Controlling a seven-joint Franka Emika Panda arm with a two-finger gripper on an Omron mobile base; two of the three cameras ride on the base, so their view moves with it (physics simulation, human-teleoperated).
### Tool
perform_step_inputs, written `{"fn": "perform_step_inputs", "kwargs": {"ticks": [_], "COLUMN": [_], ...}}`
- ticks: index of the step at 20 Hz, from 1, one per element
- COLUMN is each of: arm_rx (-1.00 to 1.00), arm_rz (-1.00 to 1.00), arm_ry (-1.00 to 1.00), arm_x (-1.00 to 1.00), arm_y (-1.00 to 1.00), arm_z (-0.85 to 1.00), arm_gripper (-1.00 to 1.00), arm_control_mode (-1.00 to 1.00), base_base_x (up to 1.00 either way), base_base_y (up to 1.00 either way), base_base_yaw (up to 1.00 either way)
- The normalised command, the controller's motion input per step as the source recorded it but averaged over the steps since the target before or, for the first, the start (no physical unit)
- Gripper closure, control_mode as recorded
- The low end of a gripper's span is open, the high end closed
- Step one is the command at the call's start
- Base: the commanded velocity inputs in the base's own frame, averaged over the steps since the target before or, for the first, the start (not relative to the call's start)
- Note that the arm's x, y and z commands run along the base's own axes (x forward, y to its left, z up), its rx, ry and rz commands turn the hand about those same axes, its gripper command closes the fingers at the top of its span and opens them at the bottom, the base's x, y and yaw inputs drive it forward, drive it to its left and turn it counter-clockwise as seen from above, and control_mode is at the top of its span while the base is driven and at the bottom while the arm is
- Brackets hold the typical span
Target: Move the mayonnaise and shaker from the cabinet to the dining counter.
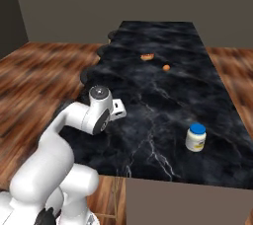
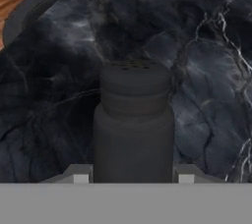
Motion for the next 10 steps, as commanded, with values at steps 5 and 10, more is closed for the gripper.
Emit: {"fn": "perform_step_inputs", "kwargs": {"ticks": [5, 10], "arm_rx": [0.00, 0.04], "arm_rz": [0.00, 0.00], "arm_ry": [0.09, 0.02], "arm_x": [0.07, 0.09], "arm_y": [-0.02, -0.20], "arm_z": [-0.21, -0.25], "arm_gripper": [1.00, 1.00], "arm_control_mode": [-1.00, -1.00], "base_base_x": [0.00, 0.00], "base_base_y": [0.00, 0.00], "base_base_yaw": [0.00, 0.00]}}
